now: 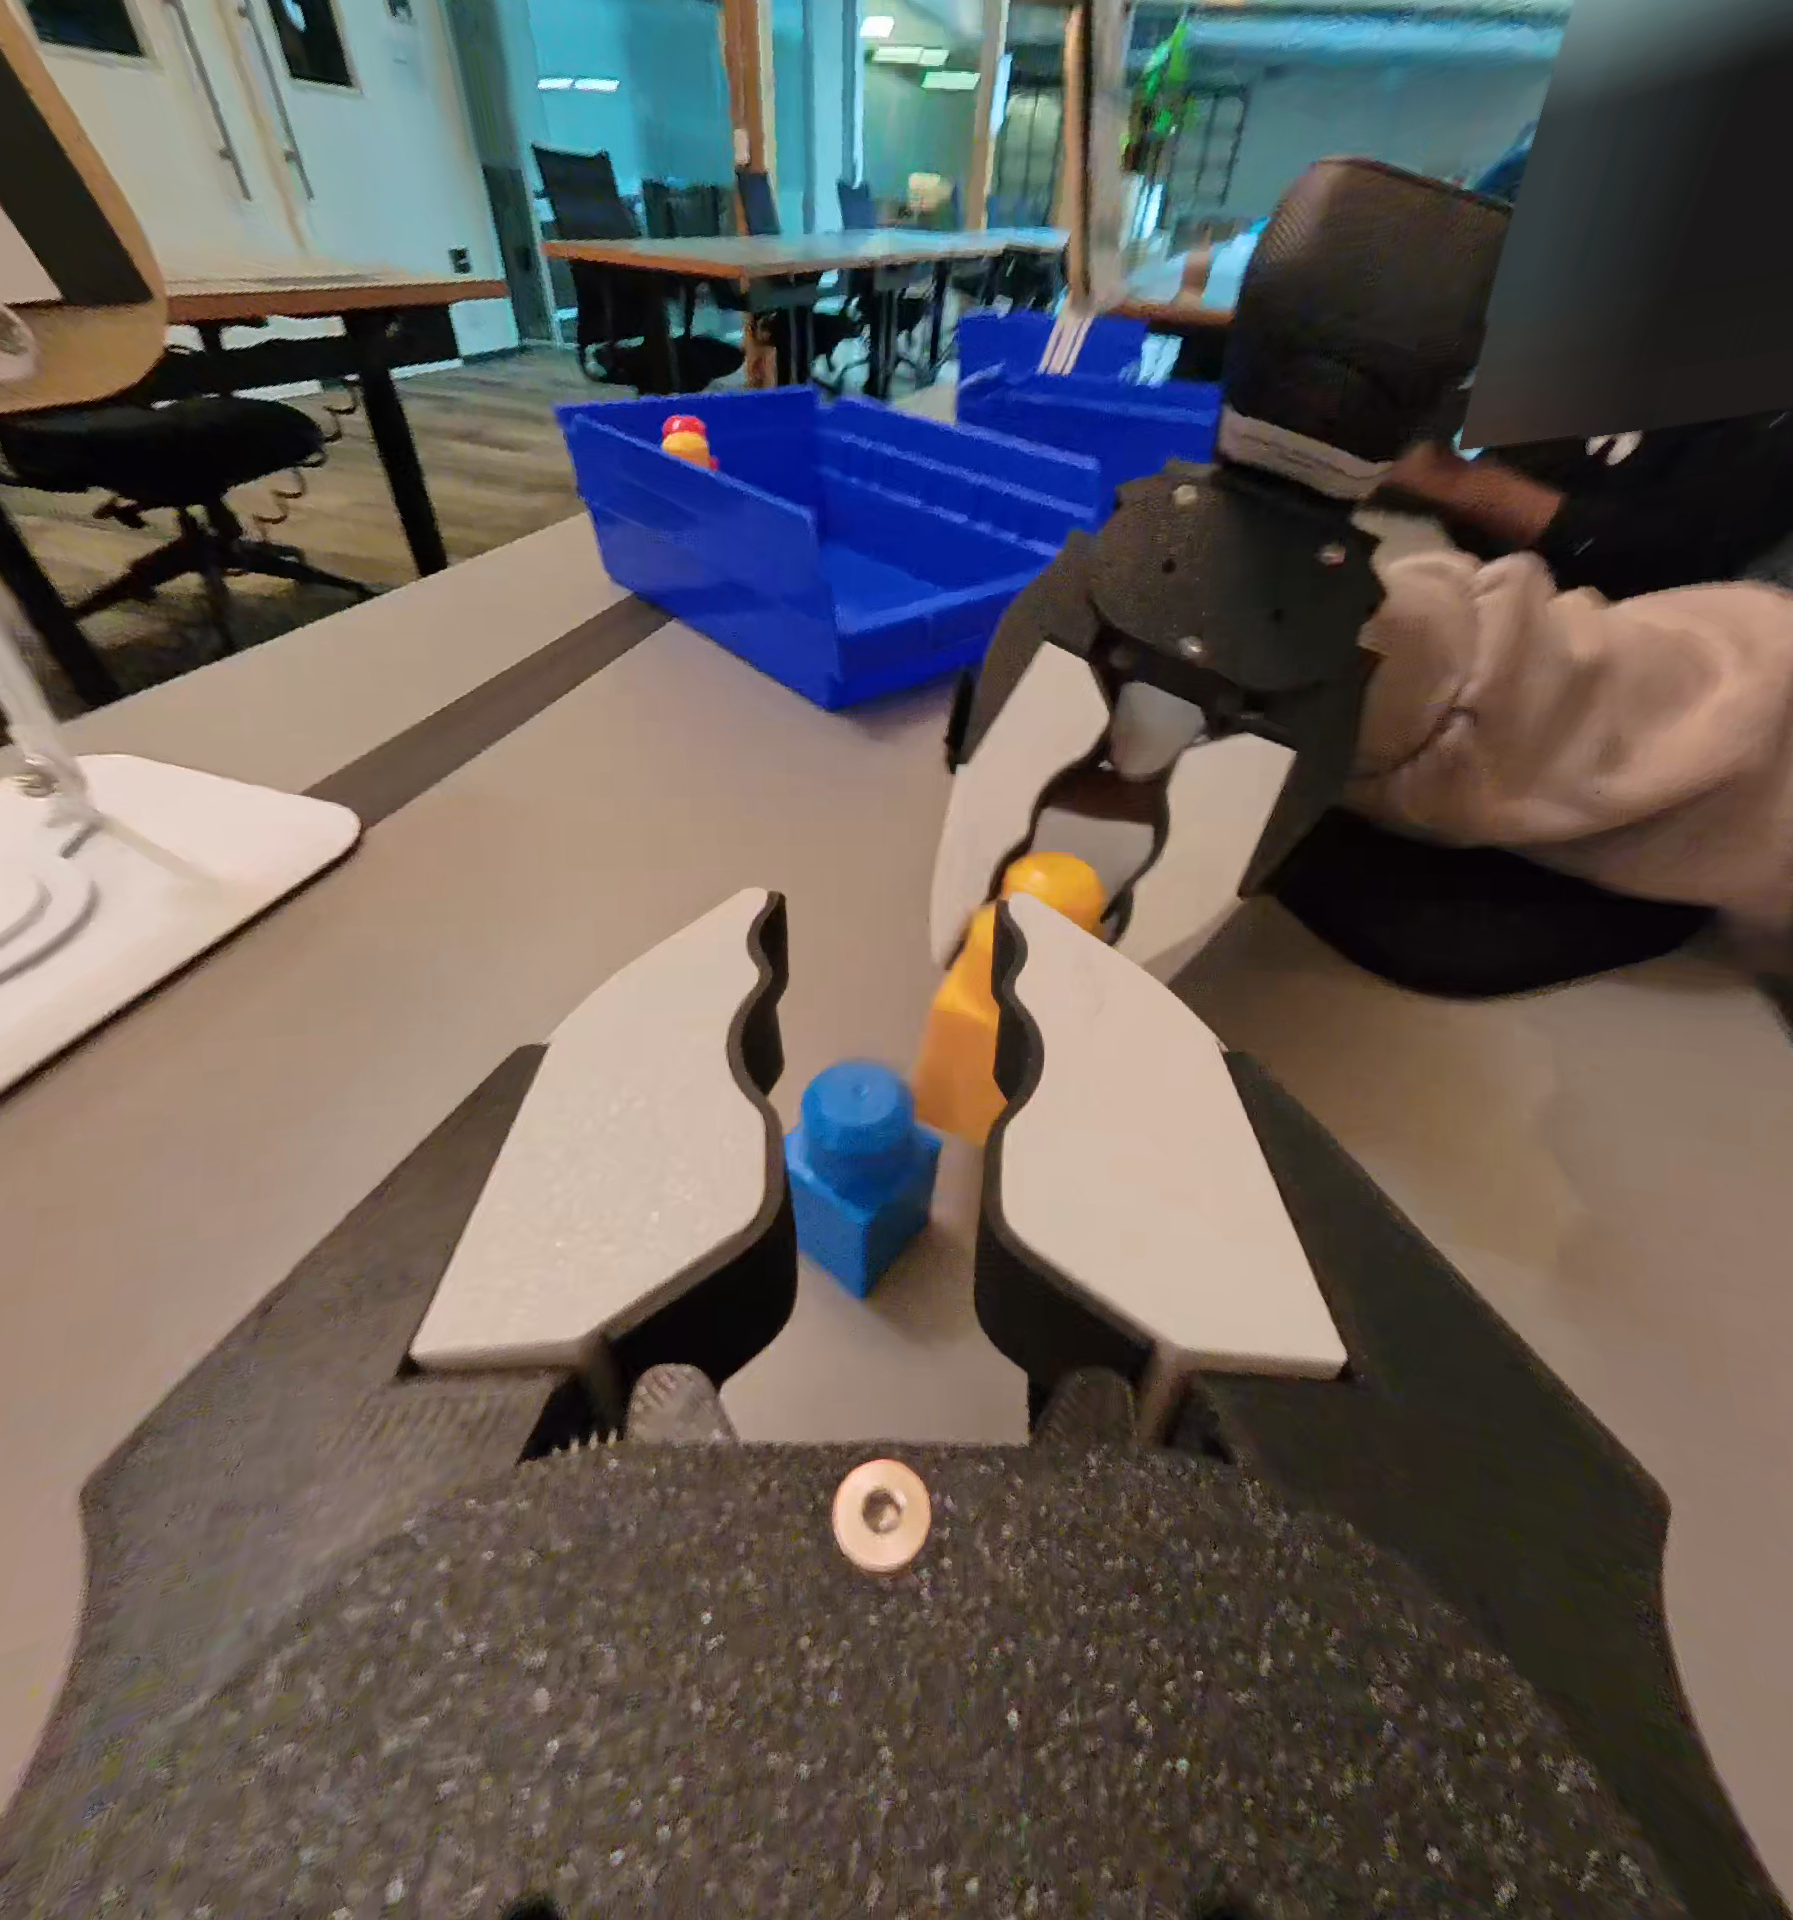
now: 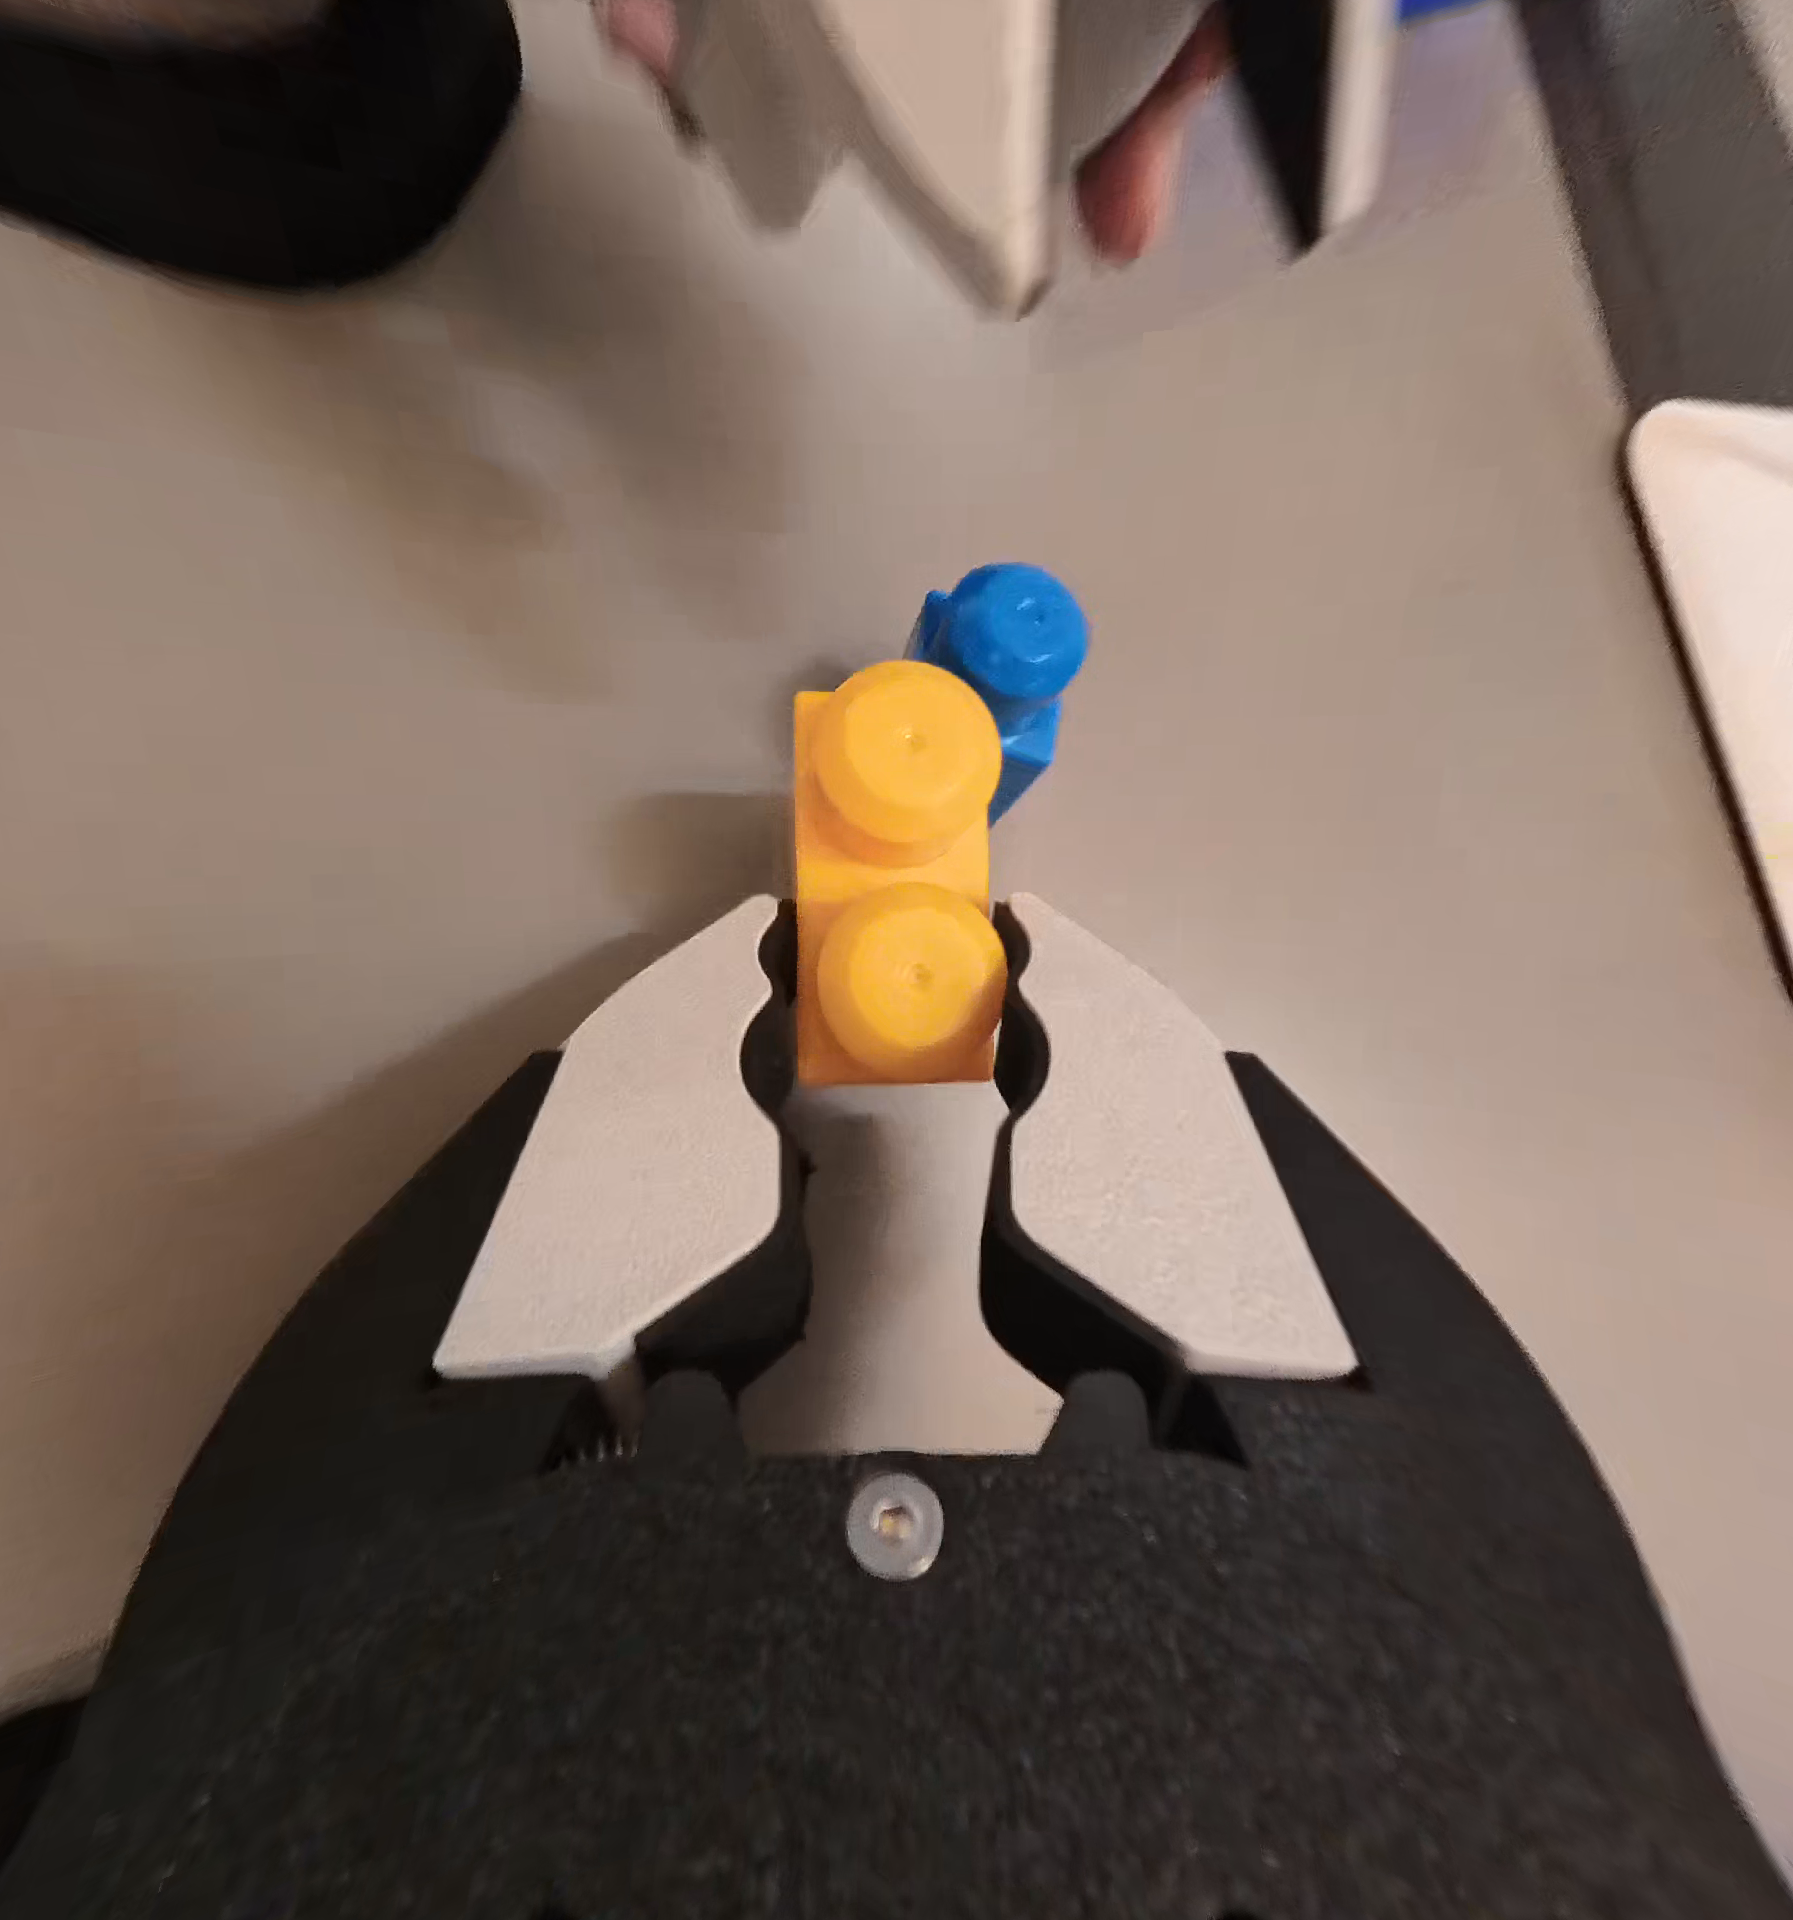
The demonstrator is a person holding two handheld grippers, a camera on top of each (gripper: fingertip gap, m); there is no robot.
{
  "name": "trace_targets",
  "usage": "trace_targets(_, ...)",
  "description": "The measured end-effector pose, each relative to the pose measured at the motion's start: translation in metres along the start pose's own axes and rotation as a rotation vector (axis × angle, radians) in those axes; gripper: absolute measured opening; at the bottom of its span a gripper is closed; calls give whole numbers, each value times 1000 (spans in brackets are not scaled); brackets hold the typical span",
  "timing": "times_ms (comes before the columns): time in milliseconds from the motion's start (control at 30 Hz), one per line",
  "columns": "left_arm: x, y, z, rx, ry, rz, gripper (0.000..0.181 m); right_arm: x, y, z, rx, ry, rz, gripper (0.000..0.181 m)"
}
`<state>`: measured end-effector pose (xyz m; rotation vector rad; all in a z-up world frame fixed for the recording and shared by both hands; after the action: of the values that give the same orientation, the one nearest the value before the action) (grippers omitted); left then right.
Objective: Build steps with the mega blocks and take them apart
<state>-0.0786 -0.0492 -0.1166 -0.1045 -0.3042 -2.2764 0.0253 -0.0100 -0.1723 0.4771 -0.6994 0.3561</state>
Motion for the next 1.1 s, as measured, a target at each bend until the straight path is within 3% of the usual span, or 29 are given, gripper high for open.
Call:
trace_targets(200,7,11,23,74,208,-106,50,66,33,48,-250,704,-47,36)
trace_targets(333,4,31,41,111,335,-179,53,90,37,68,-340,963,-45,35)
trace_targets(567,-1,48,48,118,374,-214,39,70,24,80,-338,963,-3,35)
trace_targets(967,0,51,43,112,335,-250,37,56,14,87,-325,946,46,35)
trace_targets(1100,13,40,49,117,353,-236,37,61,19,83,-328,918,40,39)
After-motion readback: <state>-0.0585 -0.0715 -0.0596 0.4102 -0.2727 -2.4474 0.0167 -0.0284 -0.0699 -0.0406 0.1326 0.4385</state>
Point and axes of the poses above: each gripper's, where its closed fingertips meet, x back along the fingers, z out of its top, y = z × x across the jaws, the point moved 4 cm from there along x, back along the fingers, and after that the axes turned 8 degrees about x, right-handed, at the moved point
